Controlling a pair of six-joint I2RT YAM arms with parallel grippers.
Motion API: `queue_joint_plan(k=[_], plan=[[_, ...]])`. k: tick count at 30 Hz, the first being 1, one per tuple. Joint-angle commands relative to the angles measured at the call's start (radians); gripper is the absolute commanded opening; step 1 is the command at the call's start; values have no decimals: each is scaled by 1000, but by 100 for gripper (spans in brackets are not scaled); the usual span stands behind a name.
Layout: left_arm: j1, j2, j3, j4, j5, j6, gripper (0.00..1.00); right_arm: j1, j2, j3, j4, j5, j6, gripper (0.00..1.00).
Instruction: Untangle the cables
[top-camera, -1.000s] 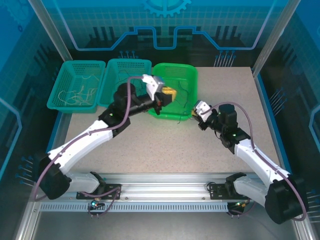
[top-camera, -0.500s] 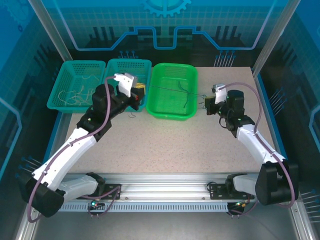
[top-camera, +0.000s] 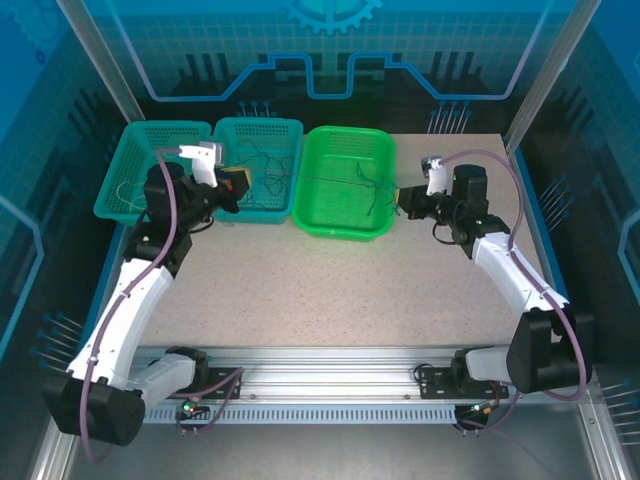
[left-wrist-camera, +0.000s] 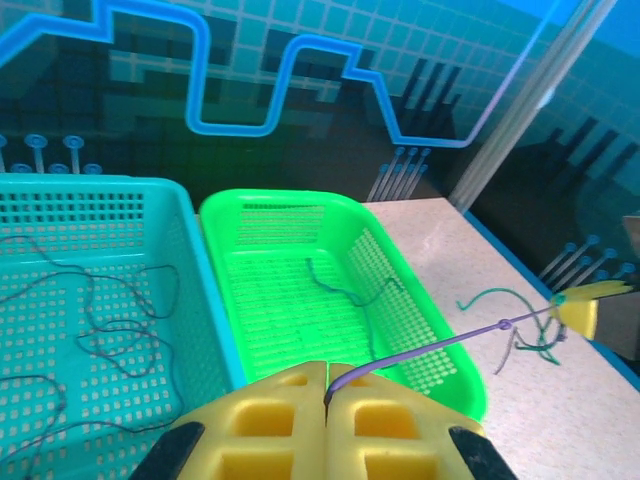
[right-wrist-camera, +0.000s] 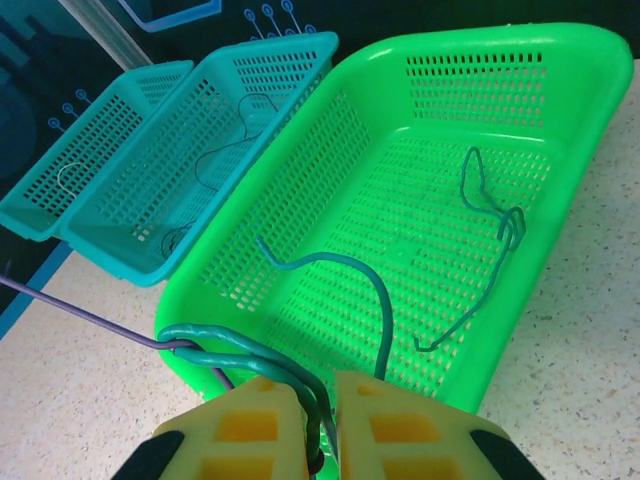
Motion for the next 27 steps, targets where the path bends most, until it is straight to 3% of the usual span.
queue_joint_plan(k=[1, 4, 6, 8, 10, 12, 13, 17, 22, 27], plan=[[109, 2, 80, 245, -24, -77, 0, -81, 23, -28, -165, 146, -97, 9], [82, 60, 68, 389, 184, -124, 0, 3, -12, -21, -187, -45, -217, 8], [16, 106, 76, 423, 254, -102, 0, 60, -45, -27, -182, -149, -268, 8], [-51, 149, 96, 401, 274, -46, 0, 92, -65, -25, -179, -153, -270, 7], [-109, 177, 102, 384, 255, 21, 14, 92, -68, -3, -189, -167, -245, 7], [-148, 190, 94, 381, 231, 86, 42, 90, -64, 33, -229, -167, -234, 7], [-157, 190, 90, 374, 225, 114, 48, 90, -61, 51, -249, -167, -236, 7], [-191, 171, 75, 320, 241, 239, 59, 90, -48, 120, -323, -200, -234, 7], [-305, 168, 69, 234, 413, 431, 74, 128, -48, 151, -360, -260, -271, 7], [-416, 301, 162, 159, 346, 413, 78, 171, -47, 177, -410, -251, -292, 8]])
